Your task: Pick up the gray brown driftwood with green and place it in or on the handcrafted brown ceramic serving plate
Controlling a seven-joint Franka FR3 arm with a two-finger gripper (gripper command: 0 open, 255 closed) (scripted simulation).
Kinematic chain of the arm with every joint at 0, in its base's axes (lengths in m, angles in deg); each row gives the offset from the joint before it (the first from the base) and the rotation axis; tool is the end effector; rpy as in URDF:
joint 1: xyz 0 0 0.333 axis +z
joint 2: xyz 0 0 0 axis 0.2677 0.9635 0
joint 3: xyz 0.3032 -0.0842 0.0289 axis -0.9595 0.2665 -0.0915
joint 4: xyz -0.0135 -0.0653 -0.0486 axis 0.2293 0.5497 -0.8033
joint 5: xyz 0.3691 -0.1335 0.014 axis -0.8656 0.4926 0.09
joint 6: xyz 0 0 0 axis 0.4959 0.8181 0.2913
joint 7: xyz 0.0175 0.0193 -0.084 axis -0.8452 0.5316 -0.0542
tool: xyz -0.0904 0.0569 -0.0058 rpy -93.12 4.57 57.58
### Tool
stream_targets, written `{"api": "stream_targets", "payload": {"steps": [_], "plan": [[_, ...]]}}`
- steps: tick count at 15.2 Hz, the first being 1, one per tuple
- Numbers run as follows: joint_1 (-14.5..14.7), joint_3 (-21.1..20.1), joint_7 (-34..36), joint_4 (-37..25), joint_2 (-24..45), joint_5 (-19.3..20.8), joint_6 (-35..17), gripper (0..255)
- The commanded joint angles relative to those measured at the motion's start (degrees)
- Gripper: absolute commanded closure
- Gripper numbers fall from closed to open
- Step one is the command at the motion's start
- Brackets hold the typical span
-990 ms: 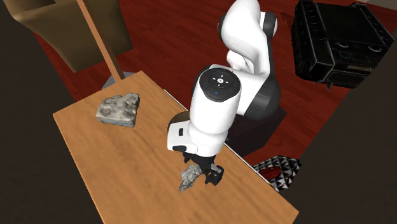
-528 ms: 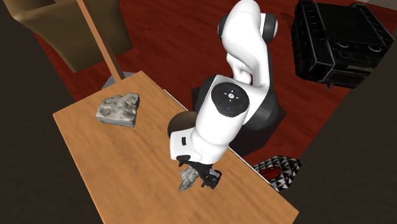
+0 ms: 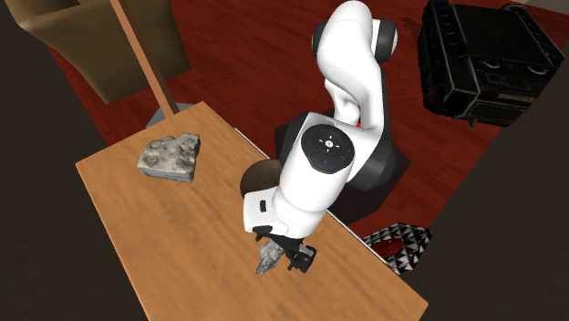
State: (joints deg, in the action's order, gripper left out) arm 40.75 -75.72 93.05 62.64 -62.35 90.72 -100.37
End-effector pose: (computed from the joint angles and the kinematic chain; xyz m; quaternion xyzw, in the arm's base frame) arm 0.5152 0.4548 0.5108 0.9679 0.2207 0.1138 0.0383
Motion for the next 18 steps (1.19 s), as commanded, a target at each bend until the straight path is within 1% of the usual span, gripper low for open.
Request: {"api": "stream_targets", "payload": {"steps": [1,10,18], "plan": [[0.0,0.0,0.0,0.0,0.0,0.0,0.0,255],[0.0,0.0,0.0,0.0,0.0,0.0,0.0,255],[0.9,-0.2,-1.3,-7.0,0.6,-0.2,6.3,255]]}}
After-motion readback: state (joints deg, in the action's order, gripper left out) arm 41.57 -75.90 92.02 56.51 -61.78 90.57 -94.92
